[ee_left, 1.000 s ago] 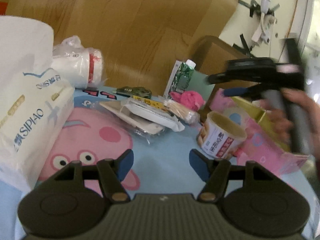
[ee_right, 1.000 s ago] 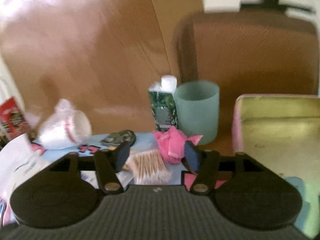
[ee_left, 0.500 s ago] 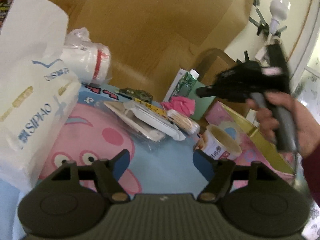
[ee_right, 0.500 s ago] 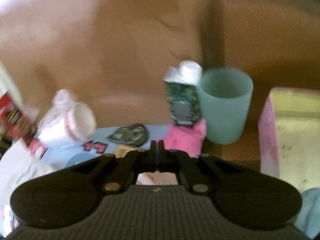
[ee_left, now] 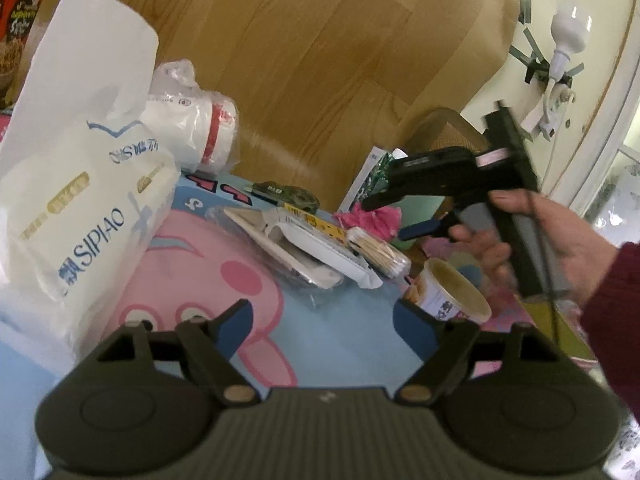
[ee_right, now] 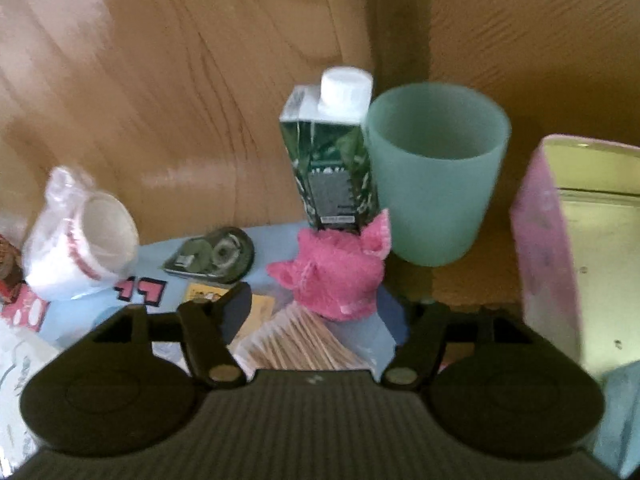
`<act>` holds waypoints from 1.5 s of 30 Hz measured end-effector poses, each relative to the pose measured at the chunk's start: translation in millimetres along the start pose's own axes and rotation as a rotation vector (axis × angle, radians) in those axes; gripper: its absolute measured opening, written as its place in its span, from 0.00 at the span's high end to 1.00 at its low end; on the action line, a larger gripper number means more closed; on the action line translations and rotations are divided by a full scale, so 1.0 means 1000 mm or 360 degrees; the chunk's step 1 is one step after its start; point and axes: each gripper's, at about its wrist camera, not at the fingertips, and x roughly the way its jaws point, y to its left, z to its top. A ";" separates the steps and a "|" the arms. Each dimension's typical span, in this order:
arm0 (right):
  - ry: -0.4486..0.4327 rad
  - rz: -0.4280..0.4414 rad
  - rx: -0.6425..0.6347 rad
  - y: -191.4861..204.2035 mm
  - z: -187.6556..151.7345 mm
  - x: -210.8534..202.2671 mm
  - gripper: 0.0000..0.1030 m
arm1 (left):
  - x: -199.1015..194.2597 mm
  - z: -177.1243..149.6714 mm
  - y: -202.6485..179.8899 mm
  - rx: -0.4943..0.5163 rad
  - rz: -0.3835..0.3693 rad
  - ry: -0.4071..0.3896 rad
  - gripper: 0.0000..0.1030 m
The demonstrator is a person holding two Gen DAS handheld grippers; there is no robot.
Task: Organize soft objects
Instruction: 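Reach the right gripper to the pink fluffy towel and grasp it, then carry the pink towel into the tin and open the right gripper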
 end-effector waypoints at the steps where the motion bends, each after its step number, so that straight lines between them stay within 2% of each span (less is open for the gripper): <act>1: 0.0019 -0.0033 -0.0011 0.003 0.003 0.007 0.28 | 0.000 0.001 0.001 -0.0010 -0.0005 0.0000 0.22; 3: 0.0041 -0.0103 -0.0061 0.009 0.010 0.018 0.27 | 0.000 0.001 0.003 -0.0023 -0.0014 0.0001 0.22; 4: 0.0067 -0.0100 -0.0078 0.010 0.012 0.022 0.30 | 0.001 0.002 0.003 -0.0028 -0.0018 0.0002 0.22; 5: 0.0090 -0.0106 -0.0096 0.010 0.013 0.026 0.42 | 0.001 0.002 0.004 -0.0033 -0.0022 0.0004 0.22; 6: 0.0114 -0.0123 -0.0117 0.011 0.014 0.030 0.50 | 0.001 0.003 0.004 -0.0037 -0.0024 0.0004 0.22; 8: 0.0139 -0.0104 -0.0131 0.011 0.013 0.033 0.53 | 0.001 0.003 0.005 -0.0043 -0.0023 0.0002 0.22; 12: 0.0168 0.0008 -0.0220 0.021 0.000 0.025 0.56 | -0.003 0.005 0.006 -0.0042 0.0009 -0.0042 0.22; 18: 0.0208 0.0178 -0.0437 0.061 -0.044 0.004 0.56 | -0.014 0.006 0.005 0.0004 0.0055 -0.0148 0.22; 24: 0.0180 0.0340 -0.0659 0.082 -0.108 -0.035 0.56 | -0.042 -0.003 -0.007 0.0063 -0.0030 -0.0147 0.20; 30: -0.0018 0.0519 -0.0668 0.047 -0.178 -0.088 0.56 | -0.083 -0.031 -0.022 0.0191 -0.0273 0.0061 0.22; 32: -0.0155 0.0572 -0.0707 0.037 -0.206 -0.106 0.54 | -0.096 -0.033 -0.022 0.0172 -0.0320 0.0070 0.22; 34: -0.0288 0.0551 -0.0786 0.027 -0.232 -0.125 0.51 | -0.104 -0.027 -0.016 0.0099 -0.0386 0.0072 0.21; 37: -0.0428 0.0504 -0.0889 0.019 -0.264 -0.146 0.42 | -0.103 -0.011 -0.008 -0.0021 -0.0346 0.0063 0.22; 38: -0.0462 0.0502 -0.0902 0.018 -0.269 -0.148 0.37 | -0.101 -0.005 -0.008 -0.0048 -0.0328 0.0066 0.22; 40: -0.0516 0.0469 -0.0912 0.015 -0.279 -0.151 0.33 | -0.092 0.005 -0.011 -0.0075 -0.0318 0.0096 0.23; 42: -0.0536 0.0439 -0.0901 0.011 -0.285 -0.152 0.33 | -0.082 0.010 -0.022 -0.0051 -0.0325 0.0147 0.23; 45: -0.0526 0.0466 -0.0861 0.004 -0.293 -0.151 0.33 | -0.066 0.002 -0.049 0.0061 -0.0314 0.0254 0.26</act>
